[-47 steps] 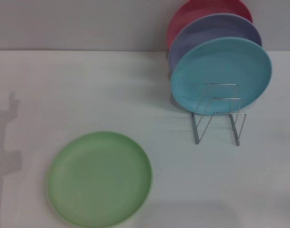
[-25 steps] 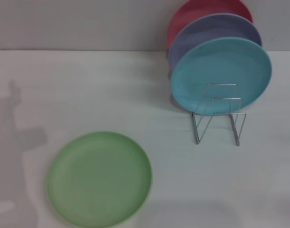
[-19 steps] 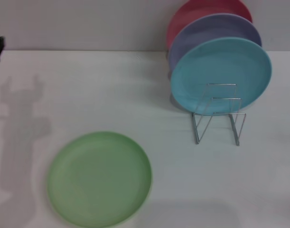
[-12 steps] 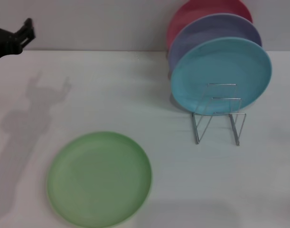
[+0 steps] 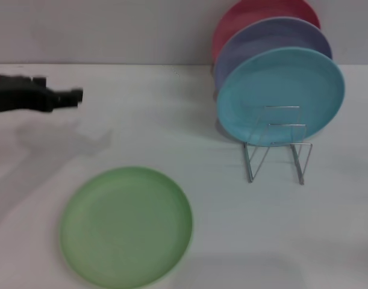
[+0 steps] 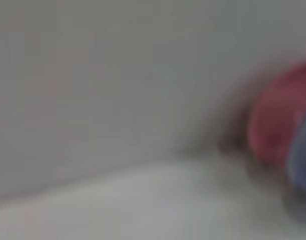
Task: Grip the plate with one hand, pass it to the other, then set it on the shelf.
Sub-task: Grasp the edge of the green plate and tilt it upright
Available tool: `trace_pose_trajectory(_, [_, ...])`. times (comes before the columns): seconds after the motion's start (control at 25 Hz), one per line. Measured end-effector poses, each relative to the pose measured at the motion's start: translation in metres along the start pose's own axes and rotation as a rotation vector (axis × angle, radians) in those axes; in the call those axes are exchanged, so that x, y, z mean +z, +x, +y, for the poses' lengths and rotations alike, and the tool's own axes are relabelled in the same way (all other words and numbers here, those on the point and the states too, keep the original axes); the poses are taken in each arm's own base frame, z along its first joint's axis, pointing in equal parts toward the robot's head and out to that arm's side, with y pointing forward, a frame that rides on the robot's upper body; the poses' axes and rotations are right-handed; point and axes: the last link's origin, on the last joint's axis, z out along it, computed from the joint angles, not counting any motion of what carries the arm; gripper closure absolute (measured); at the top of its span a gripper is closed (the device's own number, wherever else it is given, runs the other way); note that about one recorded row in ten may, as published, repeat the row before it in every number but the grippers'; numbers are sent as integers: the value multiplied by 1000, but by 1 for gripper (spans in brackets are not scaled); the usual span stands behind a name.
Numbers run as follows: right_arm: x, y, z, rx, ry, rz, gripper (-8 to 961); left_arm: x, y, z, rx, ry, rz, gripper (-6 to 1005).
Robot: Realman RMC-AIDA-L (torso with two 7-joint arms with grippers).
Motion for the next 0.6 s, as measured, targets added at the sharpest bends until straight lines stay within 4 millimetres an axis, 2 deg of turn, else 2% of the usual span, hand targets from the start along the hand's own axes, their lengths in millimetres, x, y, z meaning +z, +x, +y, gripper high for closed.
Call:
trace_pose_trajectory(0.24, [5, 0, 4, 1, -9, -6, 328, 1, -4, 6, -58, 7, -251, 222])
trace_pose_trajectory(0.6, [16, -1, 6, 2, -17, -18, 329, -3, -19, 21, -196, -7, -453, 228])
